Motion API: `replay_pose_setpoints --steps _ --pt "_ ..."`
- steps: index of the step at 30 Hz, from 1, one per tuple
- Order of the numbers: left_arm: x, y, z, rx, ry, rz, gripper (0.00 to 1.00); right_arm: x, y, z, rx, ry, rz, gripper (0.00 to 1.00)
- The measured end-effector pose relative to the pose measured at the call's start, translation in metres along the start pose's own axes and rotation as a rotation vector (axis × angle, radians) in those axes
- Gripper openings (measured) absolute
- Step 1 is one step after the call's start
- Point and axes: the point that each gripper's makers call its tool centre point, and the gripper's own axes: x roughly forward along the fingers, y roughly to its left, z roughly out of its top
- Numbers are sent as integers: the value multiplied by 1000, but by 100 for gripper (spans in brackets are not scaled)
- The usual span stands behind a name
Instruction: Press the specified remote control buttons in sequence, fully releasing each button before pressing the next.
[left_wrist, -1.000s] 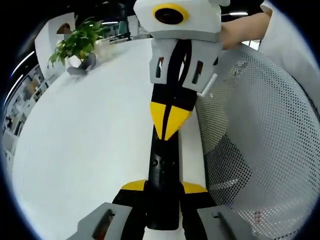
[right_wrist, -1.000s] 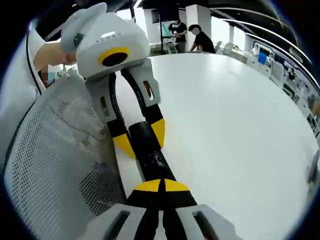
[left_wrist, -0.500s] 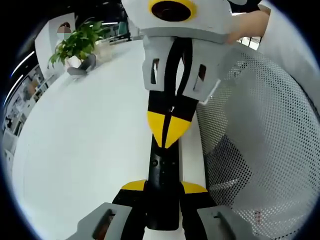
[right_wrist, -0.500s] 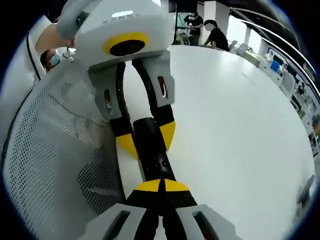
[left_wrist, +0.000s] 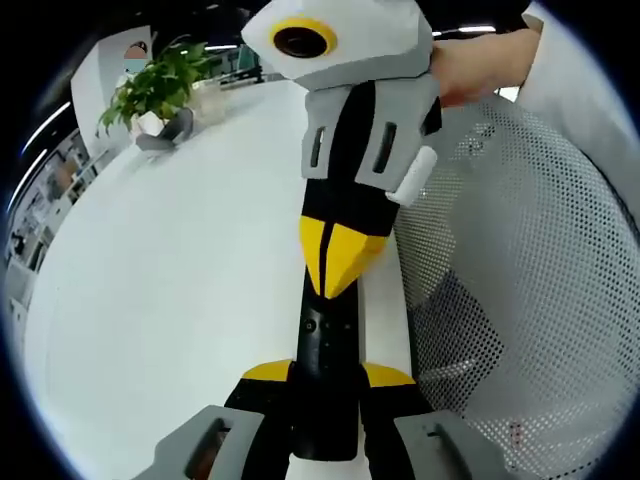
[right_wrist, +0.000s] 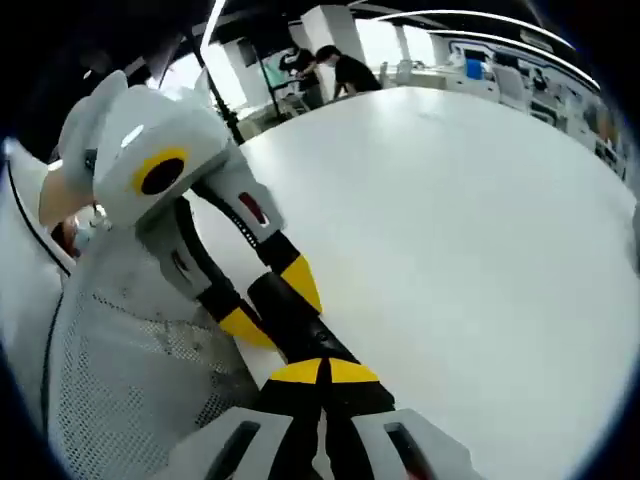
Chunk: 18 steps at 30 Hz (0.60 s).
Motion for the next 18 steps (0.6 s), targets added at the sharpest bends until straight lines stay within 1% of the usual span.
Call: replay_pose_setpoints --steps 2,3,4,5,6,7,8,9,10,11,12,13,16,18 --pt "0 0 0 -2 6 -1 24 2 4 2 -48 -1 -10 0" --pt "0 0 0 -3 6 0 24 2 4 2 -98 13 -25 0" --pt "0 0 0 -6 5 0 24 2 2 0 -153 43 -49 0" --pt "0 0 0 -9 4 1 24 2 1 0 -170 53 -57 0" --pt "0 0 0 -8 3 2 24 2 -2 -3 -227 91 -84 0" --pt "0 0 0 -11 2 3 24 4 2 -1 -248 86 -66 0" --pt "0 0 0 -9 1 2 24 5 1 -2 -272 109 -77 0" --pt "0 0 0 -9 1 2 24 5 1 -2 -309 120 -83 0" --pt "0 0 0 -10 1 1 24 5 1 -2 -375 137 -90 0" --pt "0 0 0 -9 1 1 24 5 1 -3 -402 148 -97 0" --pt "0 0 0 -9 2 1 24 6 1 -3 -424 159 -107 0" --pt "0 0 0 -4 4 3 24 6 1 -3 -427 161 -111 0" --pt "0 -1 0 6 12 4 24 6 0 -3 -415 160 -118 0" --pt "0 0 0 7 10 2 24 6 -2 -2 -396 144 -113 0"
